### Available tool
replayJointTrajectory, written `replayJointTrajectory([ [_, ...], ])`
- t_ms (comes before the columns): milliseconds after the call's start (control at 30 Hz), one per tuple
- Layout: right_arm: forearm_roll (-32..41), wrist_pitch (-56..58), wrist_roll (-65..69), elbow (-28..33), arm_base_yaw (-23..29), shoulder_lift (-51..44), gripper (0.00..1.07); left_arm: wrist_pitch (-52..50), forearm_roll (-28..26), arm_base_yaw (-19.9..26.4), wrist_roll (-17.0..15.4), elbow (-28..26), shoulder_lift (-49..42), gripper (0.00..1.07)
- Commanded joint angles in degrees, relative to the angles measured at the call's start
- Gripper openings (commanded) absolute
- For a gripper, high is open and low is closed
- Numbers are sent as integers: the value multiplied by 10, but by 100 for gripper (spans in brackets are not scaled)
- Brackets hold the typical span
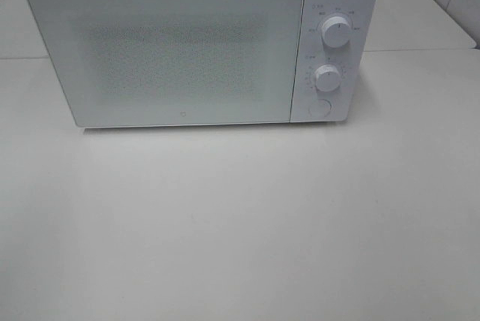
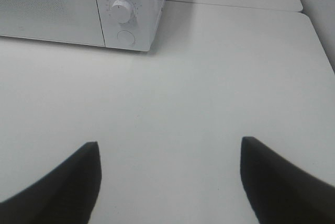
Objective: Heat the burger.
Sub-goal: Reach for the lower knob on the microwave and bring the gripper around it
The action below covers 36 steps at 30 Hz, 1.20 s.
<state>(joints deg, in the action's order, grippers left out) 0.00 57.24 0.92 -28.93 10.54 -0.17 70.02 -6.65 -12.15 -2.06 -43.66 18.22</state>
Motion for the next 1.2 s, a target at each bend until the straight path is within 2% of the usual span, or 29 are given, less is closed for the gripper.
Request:
replayJointTrajectory([
  [33, 0, -5, -9, -1, 1, -15, 68, 28, 0, -1, 1, 13, -80, 0],
  [67, 0, -5, -9, -1, 1, -15, 68, 28, 0, -1, 6, 19, -119, 0],
  [300, 0, -5, -9, -1, 1, -15, 68, 28, -10, -1, 21, 26, -190, 0],
  [433, 0, -5, -9, -1, 1, -15, 68, 28, -34, -1, 45, 28, -198, 0],
  [467, 0, -5, -9, -1, 1, -14, 68, 28, -41, -1, 67, 28, -198, 0],
  [500, 0, -5, -9, -1, 1, -14, 68, 28, -41, -1, 67, 28, -198, 0],
  [567, 0, -5, -9, -1, 1, -12, 68, 28, -25, -1, 92, 28, -198, 0],
  [633, 0, -5, -9, -1, 1, -12, 68, 28, -9, -1, 104, 29, -198, 0],
  [800, 0, -5, -9, -1, 1, -12, 68, 16, -3, -1, 101, 53, -198, 0],
  [833, 0, -5, -9, -1, 1, -12, 68, 5, -18, -1, 104, 78, -198, 0],
  [900, 0, -5, -9, -1, 1, -12, 68, -1, -27, -1, 104, 93, -198, 0],
  [933, 0, -5, -9, -1, 1, -12, 68, -10, -35, -1, 108, 123, -198, 0],
  [1200, 0, -5, -9, -1, 1, -11, 68, -68, -42, 0, 133, 131, -198, 0],
])
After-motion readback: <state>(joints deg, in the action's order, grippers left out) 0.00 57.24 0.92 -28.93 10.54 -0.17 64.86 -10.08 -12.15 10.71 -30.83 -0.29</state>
